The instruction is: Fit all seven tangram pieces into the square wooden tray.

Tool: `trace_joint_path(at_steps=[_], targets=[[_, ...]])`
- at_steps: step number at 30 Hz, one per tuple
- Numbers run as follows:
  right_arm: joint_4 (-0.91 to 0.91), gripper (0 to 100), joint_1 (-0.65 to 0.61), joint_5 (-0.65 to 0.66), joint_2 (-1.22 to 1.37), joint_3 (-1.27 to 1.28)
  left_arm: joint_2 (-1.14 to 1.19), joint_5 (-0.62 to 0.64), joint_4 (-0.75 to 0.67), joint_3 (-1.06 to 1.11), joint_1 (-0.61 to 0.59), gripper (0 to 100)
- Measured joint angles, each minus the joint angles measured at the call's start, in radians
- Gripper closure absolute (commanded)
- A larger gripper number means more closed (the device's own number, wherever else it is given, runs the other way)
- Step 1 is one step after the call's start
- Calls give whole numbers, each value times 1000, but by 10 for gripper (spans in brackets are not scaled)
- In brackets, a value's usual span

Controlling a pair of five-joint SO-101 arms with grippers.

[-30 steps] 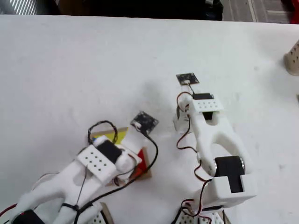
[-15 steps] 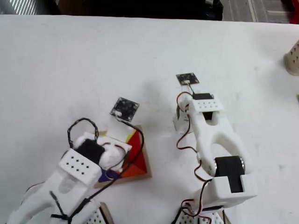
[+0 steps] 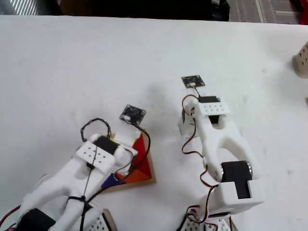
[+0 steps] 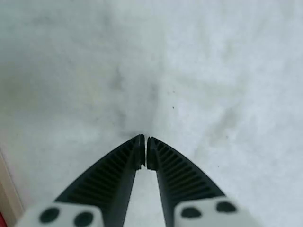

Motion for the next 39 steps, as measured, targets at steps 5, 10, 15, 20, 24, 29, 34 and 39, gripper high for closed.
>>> trace_joint_path(at_steps=[5, 10, 15, 20, 24, 29, 34, 39], targets=[[0, 981, 0, 0, 0, 0, -40, -48, 55, -3, 71, 976], [0, 981, 0, 0, 0, -12, -121, -100, 112, 20, 158, 976], [0, 981, 0, 0, 0, -20, -132, -135, 137, 63, 204, 976], [0, 981, 0, 0, 0, -20, -140, -172, 137, 71, 242, 976], [0, 981, 0, 0, 0, -20, -144, -175, 138, 69, 242, 976], [0, 981, 0, 18, 0, -20, -144, -175, 187, -5, 175, 976], [2, 981, -41, 68, 0, -20, -144, -175, 229, -107, 2, 976], [31, 981, -80, 124, 0, -20, -144, -175, 229, -137, -173, 976]])
